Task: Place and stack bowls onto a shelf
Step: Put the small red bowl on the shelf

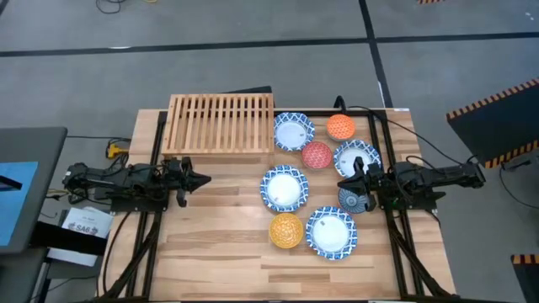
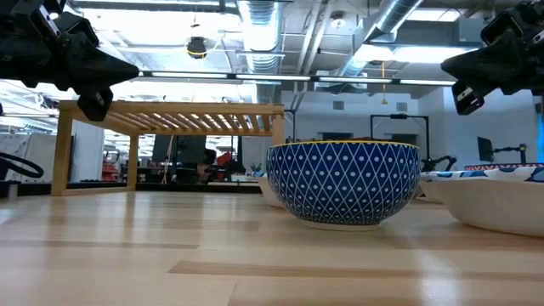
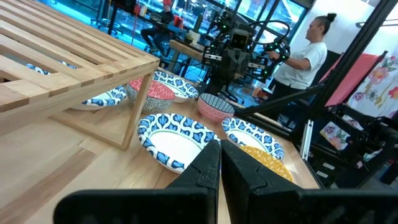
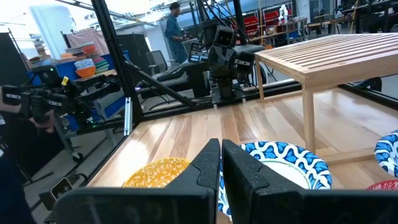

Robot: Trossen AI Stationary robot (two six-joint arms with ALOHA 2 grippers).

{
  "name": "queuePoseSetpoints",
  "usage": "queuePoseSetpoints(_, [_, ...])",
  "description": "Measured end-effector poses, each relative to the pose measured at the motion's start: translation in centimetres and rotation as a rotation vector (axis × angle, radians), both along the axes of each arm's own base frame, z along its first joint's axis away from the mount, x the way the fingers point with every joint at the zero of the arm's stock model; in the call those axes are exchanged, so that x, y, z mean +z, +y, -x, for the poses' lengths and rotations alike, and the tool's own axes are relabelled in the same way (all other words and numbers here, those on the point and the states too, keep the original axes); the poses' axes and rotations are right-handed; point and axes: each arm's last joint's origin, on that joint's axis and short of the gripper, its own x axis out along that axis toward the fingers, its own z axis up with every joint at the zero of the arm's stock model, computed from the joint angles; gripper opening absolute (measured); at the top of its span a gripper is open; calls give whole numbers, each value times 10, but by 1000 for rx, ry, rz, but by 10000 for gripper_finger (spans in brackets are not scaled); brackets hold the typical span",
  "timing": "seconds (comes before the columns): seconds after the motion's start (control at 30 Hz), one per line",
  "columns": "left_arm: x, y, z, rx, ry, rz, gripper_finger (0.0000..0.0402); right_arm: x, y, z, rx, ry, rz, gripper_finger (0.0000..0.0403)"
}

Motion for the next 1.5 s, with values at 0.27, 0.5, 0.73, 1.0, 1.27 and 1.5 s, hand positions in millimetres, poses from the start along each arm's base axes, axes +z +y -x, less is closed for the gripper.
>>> queuePoseSetpoints(0.27, [19,3,4,37,-250,352,0,0,0,0,0,0,0,44])
queuePoseSetpoints(0.5, [55,5,11,47,-388,305,7,0,0,0,0,0,0,44])
queuePoseSetpoints(0.73, [104,3,-10,140,-228,135,65,0,0,0,0,-1,0,44])
queuePoseSetpoints(1.0, [153,-5,-60,141,-127,93,118,0,0,0,0,-1,0,44])
queuePoseSetpoints(1.27, [179,-12,-97,110,-93,73,124,29,-2,6,2,-295,-227,44])
queuePoseSetpoints(1.5, [180,-12,-112,191,-53,8,124,75,-7,23,-6,-631,-421,44])
